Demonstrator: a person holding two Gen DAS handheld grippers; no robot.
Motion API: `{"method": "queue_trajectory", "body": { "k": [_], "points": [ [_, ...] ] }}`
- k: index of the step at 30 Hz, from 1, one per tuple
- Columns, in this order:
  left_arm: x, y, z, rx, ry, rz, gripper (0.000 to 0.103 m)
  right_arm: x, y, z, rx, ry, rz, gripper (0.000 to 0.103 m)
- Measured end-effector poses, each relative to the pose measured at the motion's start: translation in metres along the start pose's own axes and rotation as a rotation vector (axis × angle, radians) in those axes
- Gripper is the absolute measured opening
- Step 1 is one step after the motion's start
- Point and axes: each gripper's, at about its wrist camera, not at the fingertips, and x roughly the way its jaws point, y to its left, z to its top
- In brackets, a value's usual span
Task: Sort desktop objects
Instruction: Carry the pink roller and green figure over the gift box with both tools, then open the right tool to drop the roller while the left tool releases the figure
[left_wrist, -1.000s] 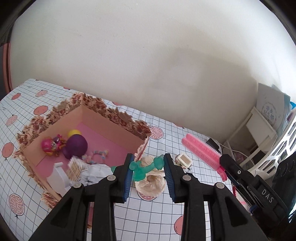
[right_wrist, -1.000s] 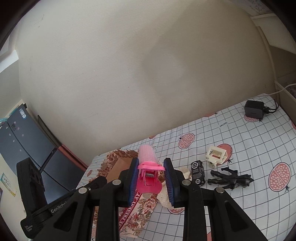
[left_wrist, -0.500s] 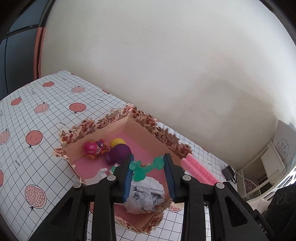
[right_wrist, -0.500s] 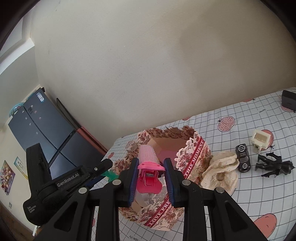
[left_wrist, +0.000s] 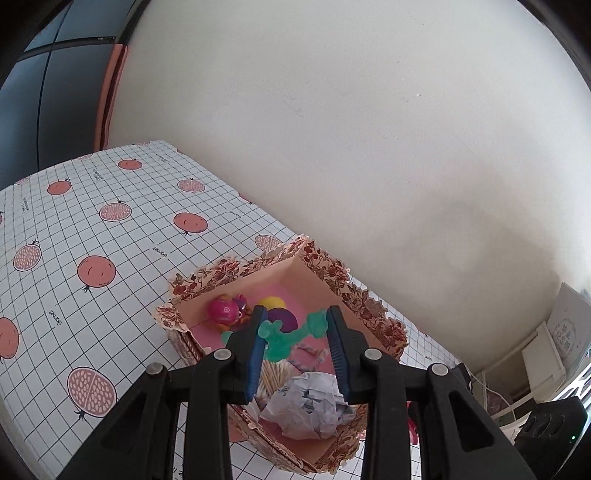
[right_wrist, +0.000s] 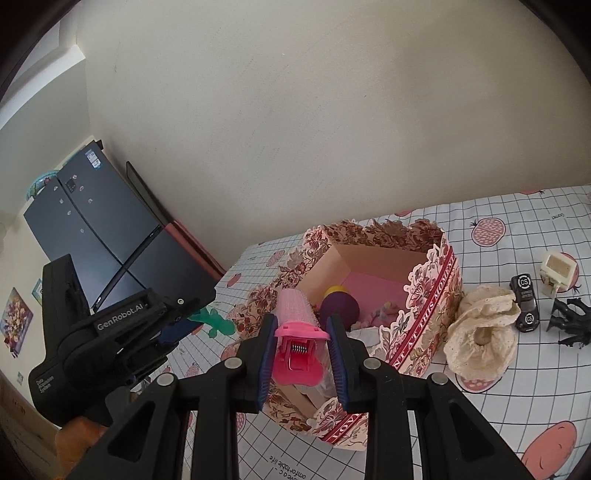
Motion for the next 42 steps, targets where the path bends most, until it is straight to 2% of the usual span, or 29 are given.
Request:
{"method": "queue_trajectory", "body": {
  "k": [12,14,16,21,24,29,32,37,40,42],
  "points": [
    [0.013,-0.001,-0.005,0.007,0.047,0.005,0.034,0.017,0.003,-0.005,-0.022,0.059,-0.014,0.032],
    [0.014,-0.002,-0.006,0.011,0.056,0.008,0.04,0.019,0.001,-0.005,-0.025,0.065,-0.026,0.032],
    [0.016,-0.003,-0.007,0.017,0.06,0.011,0.051,0.021,0.0,-0.005,-0.022,0.072,-0.03,0.032],
    [0.019,-0.006,-0.008,0.02,0.064,0.019,0.052,0.023,-0.006,-0.006,-0.013,0.085,-0.044,0.032],
    [0.02,-0.007,-0.009,0.023,0.068,0.028,0.059,0.023,-0.009,-0.006,-0.008,0.09,-0.053,0.034],
    [0.022,-0.009,-0.01,0.029,0.073,0.039,0.062,0.024,-0.013,-0.007,0.003,0.096,-0.063,0.036],
    [0.023,-0.009,-0.011,0.031,0.076,0.049,0.07,0.023,-0.013,-0.006,0.0,0.095,-0.068,0.037],
    [0.024,-0.01,-0.012,0.031,0.08,0.063,0.076,0.022,-0.014,-0.006,-0.009,0.091,-0.085,0.048],
    [0.026,-0.01,-0.013,0.026,0.086,0.071,0.076,0.02,-0.014,-0.005,-0.009,0.087,-0.095,0.059],
    [0.026,-0.009,-0.013,0.024,0.088,0.075,0.076,0.02,-0.016,-0.004,-0.002,0.09,-0.104,0.061]
  ]
}}
